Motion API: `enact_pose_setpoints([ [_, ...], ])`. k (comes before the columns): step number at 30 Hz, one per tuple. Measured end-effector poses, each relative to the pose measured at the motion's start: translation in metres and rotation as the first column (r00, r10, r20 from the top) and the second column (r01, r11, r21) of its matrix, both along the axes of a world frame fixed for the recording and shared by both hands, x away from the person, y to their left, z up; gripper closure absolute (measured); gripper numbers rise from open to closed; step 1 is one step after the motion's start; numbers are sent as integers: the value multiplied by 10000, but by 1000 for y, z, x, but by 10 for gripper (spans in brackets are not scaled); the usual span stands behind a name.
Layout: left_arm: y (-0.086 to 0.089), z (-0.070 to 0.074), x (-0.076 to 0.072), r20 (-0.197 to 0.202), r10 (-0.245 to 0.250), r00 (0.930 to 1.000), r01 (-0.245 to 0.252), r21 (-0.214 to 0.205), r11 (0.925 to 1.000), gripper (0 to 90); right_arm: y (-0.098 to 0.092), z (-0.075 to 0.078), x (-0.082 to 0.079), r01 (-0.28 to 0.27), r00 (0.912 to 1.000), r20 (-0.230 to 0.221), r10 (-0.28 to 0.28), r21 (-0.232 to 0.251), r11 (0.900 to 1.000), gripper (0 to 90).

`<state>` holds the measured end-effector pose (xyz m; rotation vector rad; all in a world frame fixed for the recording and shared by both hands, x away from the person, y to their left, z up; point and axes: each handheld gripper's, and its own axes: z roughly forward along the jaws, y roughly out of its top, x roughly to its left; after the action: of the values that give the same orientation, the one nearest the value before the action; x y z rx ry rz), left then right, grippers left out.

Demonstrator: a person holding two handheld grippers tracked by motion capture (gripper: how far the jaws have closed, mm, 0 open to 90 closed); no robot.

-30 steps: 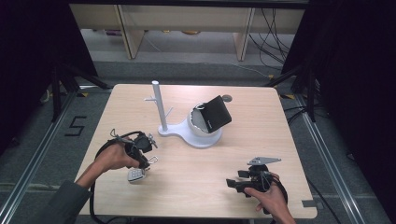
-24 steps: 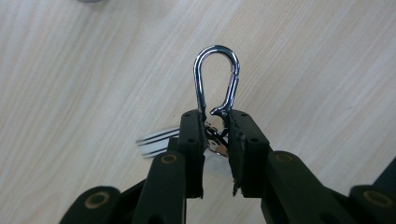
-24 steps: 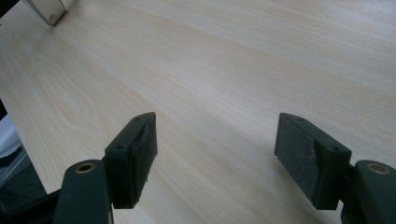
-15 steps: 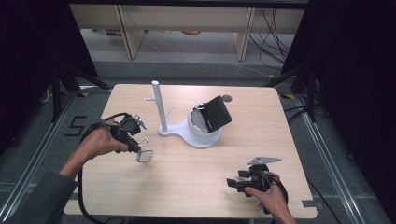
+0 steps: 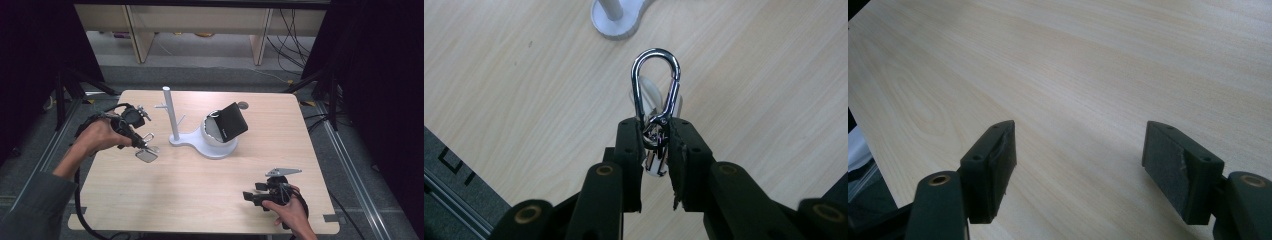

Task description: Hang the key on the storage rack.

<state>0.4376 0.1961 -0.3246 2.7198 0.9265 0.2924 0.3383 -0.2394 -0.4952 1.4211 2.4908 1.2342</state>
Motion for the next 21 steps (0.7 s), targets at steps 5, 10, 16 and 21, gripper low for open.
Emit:
enact_pose_setpoints([
  [5,1,10,7,97,184,9998,-184,22,9998,751,0,1,-1,-11,10000,46,11,18,10000,305],
  [10,3,20,15,341,461,9984,-461,-25,9989,751,0,2,-1,60,9999,95,-60,-54,10000,305],
  [16,2,31,26,332,760,9966,-754,-178,9970,751,0,1,-1,15,10000,40,-14,-33,10000,305],
  [21,1,41,36,483,955,9943,-944,-240,9952,751,0,2,-1,33,10000,69,-33,4,10000,305],
])
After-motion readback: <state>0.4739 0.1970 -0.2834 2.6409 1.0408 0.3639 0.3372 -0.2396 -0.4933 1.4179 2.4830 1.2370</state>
